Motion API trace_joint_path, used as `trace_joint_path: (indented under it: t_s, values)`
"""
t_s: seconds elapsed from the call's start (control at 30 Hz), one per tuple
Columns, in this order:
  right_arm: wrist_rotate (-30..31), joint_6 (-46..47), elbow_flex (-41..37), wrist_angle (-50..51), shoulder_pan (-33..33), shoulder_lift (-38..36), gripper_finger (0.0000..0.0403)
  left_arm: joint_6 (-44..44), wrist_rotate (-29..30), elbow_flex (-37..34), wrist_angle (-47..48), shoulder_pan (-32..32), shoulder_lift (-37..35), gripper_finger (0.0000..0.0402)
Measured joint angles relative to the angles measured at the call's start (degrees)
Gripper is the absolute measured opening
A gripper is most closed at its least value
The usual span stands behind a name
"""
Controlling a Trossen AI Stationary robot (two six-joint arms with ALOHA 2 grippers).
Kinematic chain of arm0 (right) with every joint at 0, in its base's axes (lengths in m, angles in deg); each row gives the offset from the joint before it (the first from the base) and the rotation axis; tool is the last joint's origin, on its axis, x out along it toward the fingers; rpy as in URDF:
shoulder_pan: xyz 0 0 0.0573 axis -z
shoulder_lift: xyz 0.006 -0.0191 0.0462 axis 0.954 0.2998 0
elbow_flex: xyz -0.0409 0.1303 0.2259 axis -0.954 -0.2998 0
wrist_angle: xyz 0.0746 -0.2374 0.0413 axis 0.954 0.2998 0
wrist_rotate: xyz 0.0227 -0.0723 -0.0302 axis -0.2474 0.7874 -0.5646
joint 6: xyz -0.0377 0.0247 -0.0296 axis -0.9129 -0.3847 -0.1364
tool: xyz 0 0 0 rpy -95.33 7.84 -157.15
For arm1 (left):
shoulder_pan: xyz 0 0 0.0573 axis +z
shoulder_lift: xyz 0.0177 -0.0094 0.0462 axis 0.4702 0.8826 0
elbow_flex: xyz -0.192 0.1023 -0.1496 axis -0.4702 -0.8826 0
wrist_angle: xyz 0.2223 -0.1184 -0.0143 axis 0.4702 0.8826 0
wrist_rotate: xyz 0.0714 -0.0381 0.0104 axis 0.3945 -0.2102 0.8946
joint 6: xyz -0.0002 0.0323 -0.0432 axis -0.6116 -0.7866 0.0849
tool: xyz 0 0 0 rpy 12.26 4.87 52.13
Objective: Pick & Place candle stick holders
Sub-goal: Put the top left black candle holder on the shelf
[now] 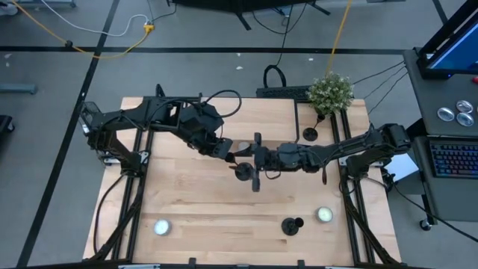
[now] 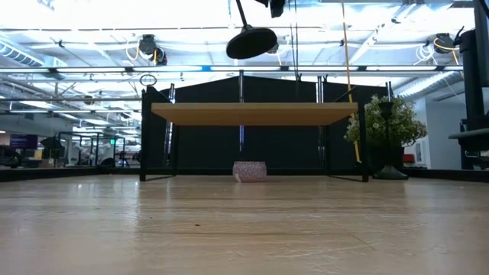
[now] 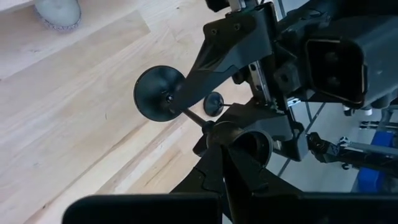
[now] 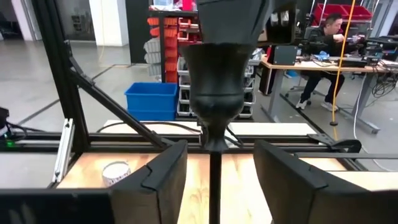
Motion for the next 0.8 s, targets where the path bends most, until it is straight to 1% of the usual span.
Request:
trace_joint_path:
  t_s: [0.3, 0.57, 0.63, 0.8]
  values:
    - [-0.05, 3.22, 0.08, 2.12, 0.77, 0.00, 0.0095, -0.43, 0.49, 0.00, -0.04, 0.00, 0.00, 0.0000]
    - [-0.21, 3.06, 0.08, 2.23, 0.76, 0.00, 0.0018, -0.66, 0.80, 0.00, 0.01, 0.02, 0.00, 0.0000]
    - [-0.29, 2.96, 0.08, 2.27, 0.74, 0.00, 0.0010, -0.64, 0.68, 0.00, 0.35, 0.05, 0.00, 0.0000]
    - [-0.37, 4.01, 0.08, 2.30, 0.74, 0.00, 0.0013, -0.86, 0.63, 0.00, 0.55, 0.13, 0.00, 0.0000]
